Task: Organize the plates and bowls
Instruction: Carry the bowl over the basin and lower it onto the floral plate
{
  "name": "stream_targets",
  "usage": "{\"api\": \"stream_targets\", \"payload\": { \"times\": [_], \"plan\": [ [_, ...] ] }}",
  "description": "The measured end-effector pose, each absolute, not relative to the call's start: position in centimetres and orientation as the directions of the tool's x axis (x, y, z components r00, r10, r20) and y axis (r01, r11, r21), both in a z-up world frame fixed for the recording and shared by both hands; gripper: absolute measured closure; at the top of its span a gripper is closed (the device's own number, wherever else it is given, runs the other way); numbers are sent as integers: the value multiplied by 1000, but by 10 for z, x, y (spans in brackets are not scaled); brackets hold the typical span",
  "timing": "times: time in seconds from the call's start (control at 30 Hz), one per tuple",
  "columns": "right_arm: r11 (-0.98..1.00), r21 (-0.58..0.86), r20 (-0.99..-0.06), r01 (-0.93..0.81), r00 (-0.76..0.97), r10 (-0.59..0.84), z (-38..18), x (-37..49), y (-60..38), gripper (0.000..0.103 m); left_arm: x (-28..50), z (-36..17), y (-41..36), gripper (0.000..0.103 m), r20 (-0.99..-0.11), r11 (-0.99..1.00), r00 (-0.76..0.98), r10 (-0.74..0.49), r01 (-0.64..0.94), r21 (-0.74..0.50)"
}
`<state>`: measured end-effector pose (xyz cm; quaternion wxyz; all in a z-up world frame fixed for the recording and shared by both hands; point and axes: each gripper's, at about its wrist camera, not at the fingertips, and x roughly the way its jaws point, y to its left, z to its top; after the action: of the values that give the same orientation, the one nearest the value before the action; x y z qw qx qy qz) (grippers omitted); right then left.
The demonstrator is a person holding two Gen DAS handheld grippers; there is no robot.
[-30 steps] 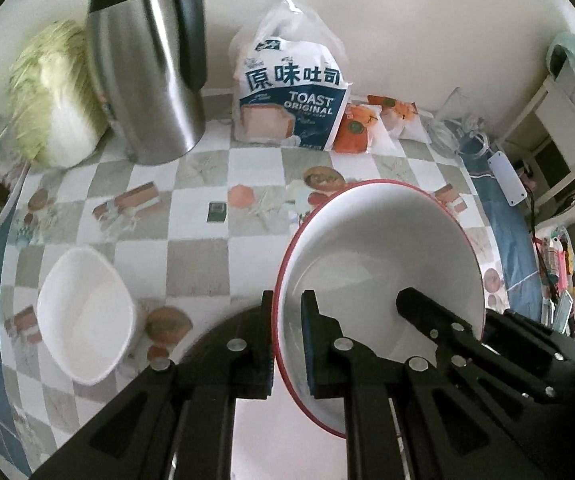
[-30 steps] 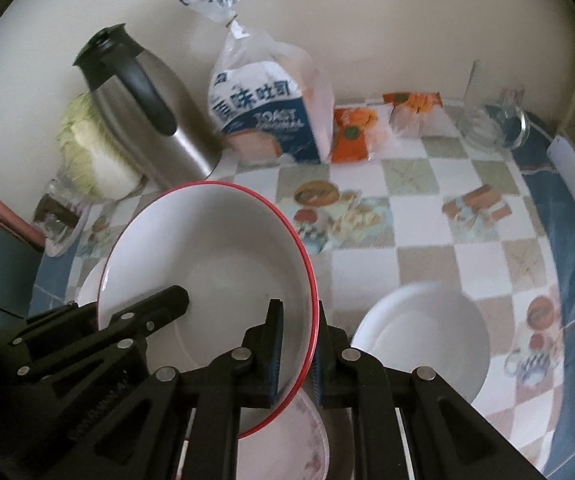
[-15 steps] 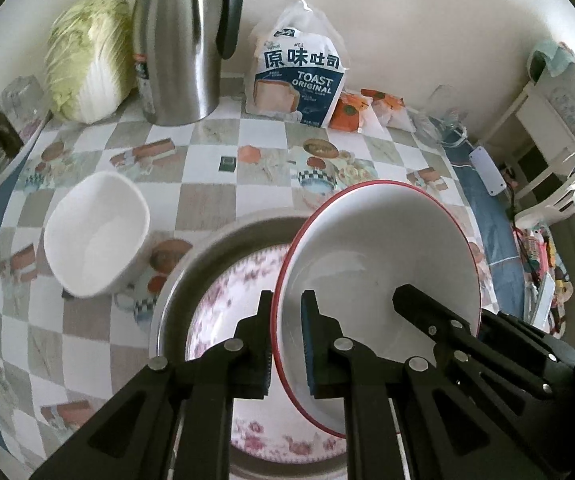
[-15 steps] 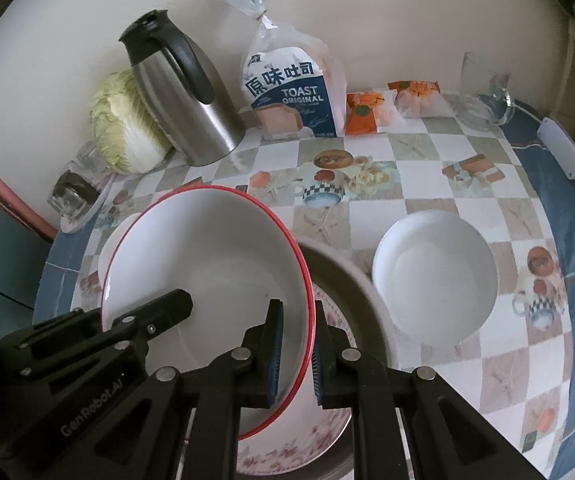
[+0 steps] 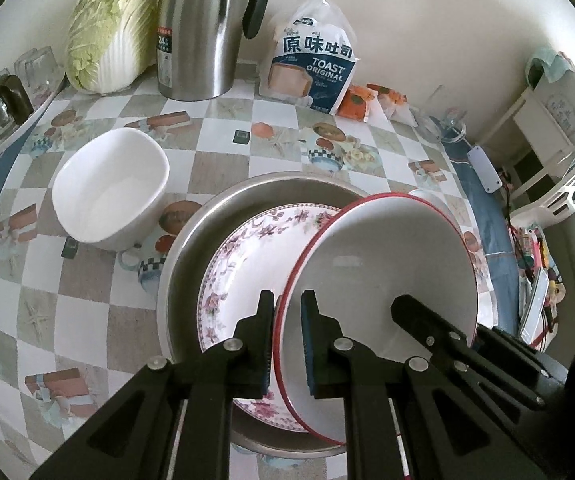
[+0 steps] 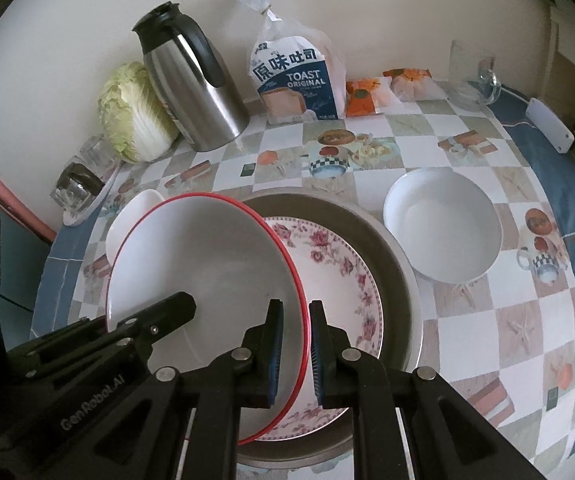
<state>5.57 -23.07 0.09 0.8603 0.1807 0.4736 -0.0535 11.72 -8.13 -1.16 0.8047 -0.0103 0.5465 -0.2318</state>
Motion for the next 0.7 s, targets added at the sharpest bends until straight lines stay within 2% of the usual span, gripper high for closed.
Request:
{"api": "stream_targets", "payload": {
  "times": [0.7],
  "plan": [
    [898, 304, -857, 319, 503, 112, -25, 70, -233, 89, 141, -38, -74, 91, -884, 883, 217, -414, 330, -333]
  ]
}}
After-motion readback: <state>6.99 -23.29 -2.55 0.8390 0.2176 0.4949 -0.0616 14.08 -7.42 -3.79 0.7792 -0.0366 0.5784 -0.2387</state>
